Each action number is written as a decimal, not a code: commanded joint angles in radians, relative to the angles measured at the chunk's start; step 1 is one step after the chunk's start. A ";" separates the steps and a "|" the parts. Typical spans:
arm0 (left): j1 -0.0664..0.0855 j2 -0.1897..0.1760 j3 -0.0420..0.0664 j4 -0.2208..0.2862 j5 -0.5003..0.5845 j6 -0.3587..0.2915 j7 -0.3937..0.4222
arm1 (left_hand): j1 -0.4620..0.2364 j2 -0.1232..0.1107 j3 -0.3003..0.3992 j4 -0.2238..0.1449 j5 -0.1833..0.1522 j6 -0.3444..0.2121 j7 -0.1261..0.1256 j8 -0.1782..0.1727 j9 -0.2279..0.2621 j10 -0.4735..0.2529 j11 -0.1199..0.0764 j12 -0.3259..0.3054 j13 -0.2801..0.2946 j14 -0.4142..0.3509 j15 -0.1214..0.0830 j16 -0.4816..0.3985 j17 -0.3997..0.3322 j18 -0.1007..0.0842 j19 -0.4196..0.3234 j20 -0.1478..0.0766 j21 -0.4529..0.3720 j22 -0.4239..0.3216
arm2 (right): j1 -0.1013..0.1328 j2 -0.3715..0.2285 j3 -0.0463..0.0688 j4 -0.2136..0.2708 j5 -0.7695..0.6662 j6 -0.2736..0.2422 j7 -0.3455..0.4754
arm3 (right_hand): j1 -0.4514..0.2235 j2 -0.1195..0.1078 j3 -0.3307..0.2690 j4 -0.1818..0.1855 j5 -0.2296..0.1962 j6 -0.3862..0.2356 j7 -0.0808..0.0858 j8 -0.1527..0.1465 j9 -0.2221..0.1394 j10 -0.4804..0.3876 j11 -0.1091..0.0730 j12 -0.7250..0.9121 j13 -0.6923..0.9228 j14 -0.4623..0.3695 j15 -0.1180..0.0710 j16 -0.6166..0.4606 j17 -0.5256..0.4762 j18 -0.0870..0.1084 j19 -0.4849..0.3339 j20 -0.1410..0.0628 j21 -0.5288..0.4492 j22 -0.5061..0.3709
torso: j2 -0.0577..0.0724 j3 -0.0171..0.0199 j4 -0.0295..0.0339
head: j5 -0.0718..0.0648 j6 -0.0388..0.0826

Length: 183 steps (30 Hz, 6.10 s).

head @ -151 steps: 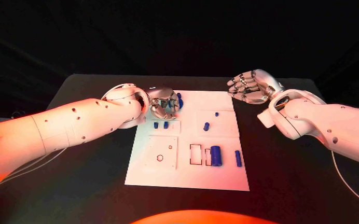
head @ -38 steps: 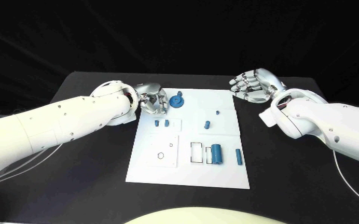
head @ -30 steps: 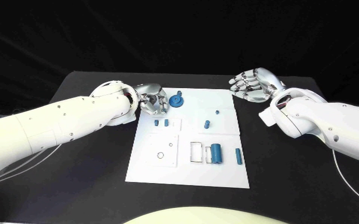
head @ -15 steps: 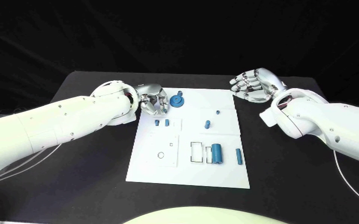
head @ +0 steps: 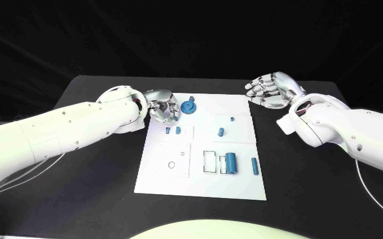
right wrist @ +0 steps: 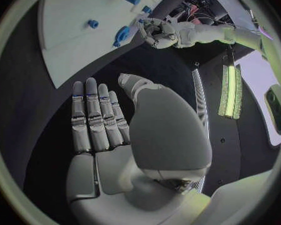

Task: Assemble the parts on the task board

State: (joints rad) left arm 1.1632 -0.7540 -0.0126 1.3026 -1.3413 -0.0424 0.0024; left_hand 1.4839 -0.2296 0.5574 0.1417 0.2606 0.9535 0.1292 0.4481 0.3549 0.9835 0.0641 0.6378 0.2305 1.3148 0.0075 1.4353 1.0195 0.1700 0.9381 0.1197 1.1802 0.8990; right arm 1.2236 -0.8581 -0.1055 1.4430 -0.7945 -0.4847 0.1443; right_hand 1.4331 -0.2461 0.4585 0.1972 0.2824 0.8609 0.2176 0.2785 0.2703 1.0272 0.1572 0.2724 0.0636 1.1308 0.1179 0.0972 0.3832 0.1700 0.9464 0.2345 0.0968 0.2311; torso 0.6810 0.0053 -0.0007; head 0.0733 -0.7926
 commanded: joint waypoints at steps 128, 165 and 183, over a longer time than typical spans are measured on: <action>-0.004 -0.203 0.035 0.204 1.198 -0.145 0.455 | -0.069 0.007 -0.131 0.079 0.003 -0.109 0.077 -0.228 -0.049 -0.134 0.085 -0.168 -0.056 -0.360 0.074 -0.345 -0.547 0.013 -0.126 0.066 -0.346 -0.266 | -0.003 0.129 -0.002 0.023 -0.921 0.297 -0.349 | -0.076 -0.022 0.088 -0.105 -0.052 0.113 -0.058 -0.079 0.008 0.156 -0.062 -0.203 0.004 0.398 -0.104 1.183 0.838 -0.037 0.321 -0.133 0.847 0.750 | 0.003 -0.0008 0.0012 | -0.069 0.026; -0.003 -0.216 0.034 0.214 1.146 -0.163 0.432 | -0.031 0.025 -0.127 0.065 0.011 -0.131 0.090 -0.237 -0.051 -0.155 0.094 -0.175 -0.066 -0.360 0.079 -0.349 -0.552 0.013 -0.107 0.066 -0.351 -0.271 | -0.031 0.165 -0.011 -0.025 -0.852 0.336 -0.341 | -0.081 -0.001 0.104 -0.093 -0.052 0.146 -0.072 -0.045 0.039 0.209 -0.078 -0.184 0.013 0.395 -0.115 1.253 0.878 -0.050 0.349 -0.140 0.932 0.844 | 0.001 -0.0002 0.0010 | -0.065 0.012; -0.003 -0.212 0.034 0.215 1.122 -0.174 0.426 | -0.013 0.029 -0.117 0.053 0.011 -0.131 0.092 -0.237 -0.051 -0.156 0.096 -0.175 -0.070 -0.360 0.079 -0.352 -0.555 0.013 -0.105 0.064 -0.348 -0.268 | -0.058 0.177 -0.013 -0.023 -0.878 0.380 -0.362 | -0.022 0.074 0.169 -0.164 -0.123 0.205 -0.090 0.016 0.095 0.289 -0.103 -0.172 0.031 0.387 -0.138 1.274 0.867 -0.057 0.357 -0.155 0.987 0.914 | 0.001 -0.0008 0.0003 | -0.068 0.002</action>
State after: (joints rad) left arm 1.1596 -0.9690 0.0209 1.5149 -0.2051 -0.2109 0.4256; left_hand 1.4618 -0.1981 0.4417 0.2026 0.2654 0.8275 0.2105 0.2135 0.3037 0.8308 0.1591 0.4676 0.1621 0.9576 0.0860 1.0878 0.4660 0.1697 0.8238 0.1838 0.8315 0.6296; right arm 1.1894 -0.6855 -0.1023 1.4176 -1.6654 -0.1933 -0.2181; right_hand 1.4043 -0.1877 0.6253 0.0384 0.1549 1.0608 0.1269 0.2909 0.3625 1.2774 0.0893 0.0957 0.0770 1.4648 -0.0131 1.3677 1.2515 0.1235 1.3003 0.0842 1.0816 1.1414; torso 0.6823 0.0050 0.0002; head 0.0060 -0.7899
